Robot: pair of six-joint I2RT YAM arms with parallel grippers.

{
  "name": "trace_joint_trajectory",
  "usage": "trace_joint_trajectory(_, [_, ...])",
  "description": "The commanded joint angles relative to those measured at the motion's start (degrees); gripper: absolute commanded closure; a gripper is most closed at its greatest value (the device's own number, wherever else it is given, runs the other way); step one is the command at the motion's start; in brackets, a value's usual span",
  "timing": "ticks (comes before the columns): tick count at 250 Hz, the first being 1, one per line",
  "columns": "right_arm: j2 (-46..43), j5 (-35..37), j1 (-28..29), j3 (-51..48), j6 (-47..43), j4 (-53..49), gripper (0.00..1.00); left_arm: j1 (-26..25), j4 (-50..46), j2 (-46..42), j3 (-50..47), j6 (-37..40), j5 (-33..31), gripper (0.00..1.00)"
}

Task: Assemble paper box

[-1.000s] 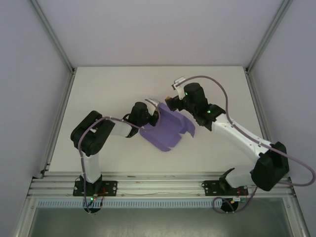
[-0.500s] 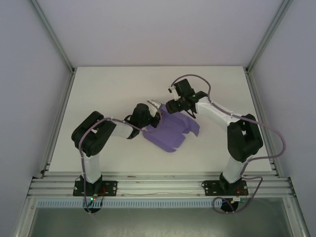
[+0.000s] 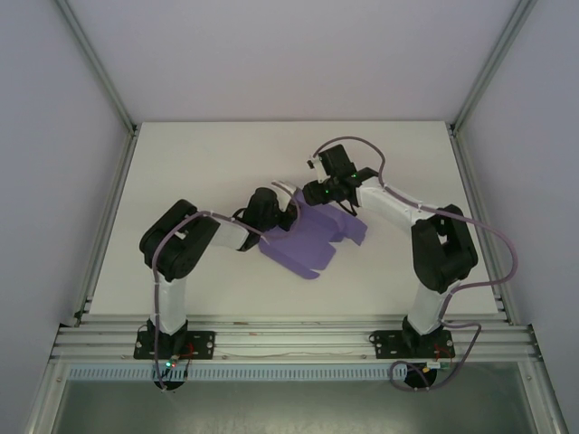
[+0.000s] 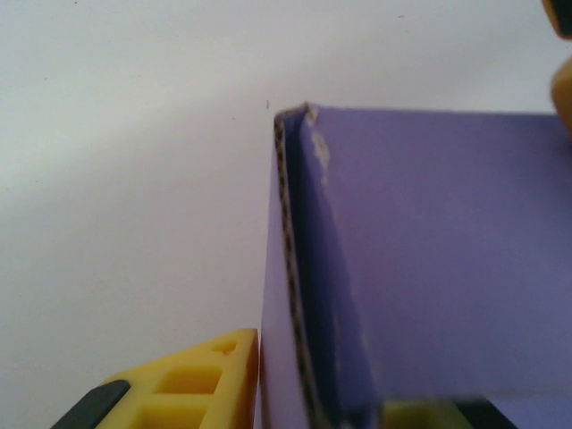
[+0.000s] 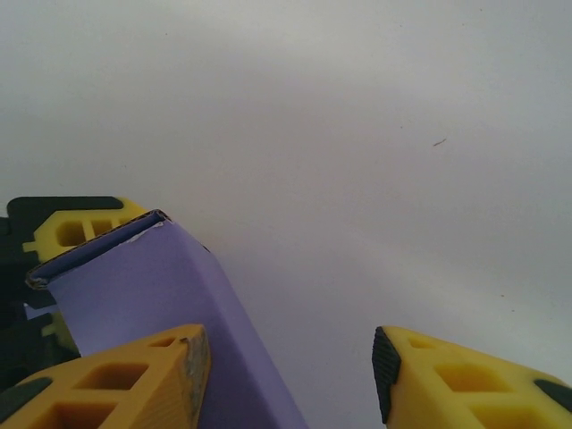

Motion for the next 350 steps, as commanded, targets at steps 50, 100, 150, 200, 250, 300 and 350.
trace_joint_trajectory(50, [3.15,-0.76,-0.01,-3.39,-0.66,-4.91,0.48,-0.04,-2.54,0.75,4.10,-2.93,-3.95,0.85])
trace_joint_trajectory(100, [0.81,-0.22,-0.01,-4.29,0.77,-4.39,0.43,-0.02,-4.09,-0.56,3.51,-5.84,-10.60,1.00])
trace_joint_trajectory(150, [-14.03,8.75,-0.11,-12.20,7.28,4.65,0.14,0.86,-5.55,-3.27,2.03,-11.69,-9.70,1.00])
trace_joint_trajectory(200, [-30.54,4.54,-1.65,-21.78,7.07,6.08,0.07,4.41,-8.74,-6.32,2.74,-17.48,-1.35,1.00])
trace_joint_trajectory(250, [-35.29,1.36,-3.66,-23.50,6.67,2.71,0.13,5.66,-6.92,-8.07,1.96,-18.97,9.00,1.00])
trace_joint_trajectory(300, [-32.05,-2.30,-4.32,-20.86,4.00,1.16,0.46,5.66,-9.29,-9.76,2.67,-18.63,10.70,1.00])
trace_joint_trajectory(350, [-30.45,-4.41,-4.29,-19.02,3.79,2.53,0.98,5.58,-14.12,-8.56,5.53,-20.93,2.56,1.00])
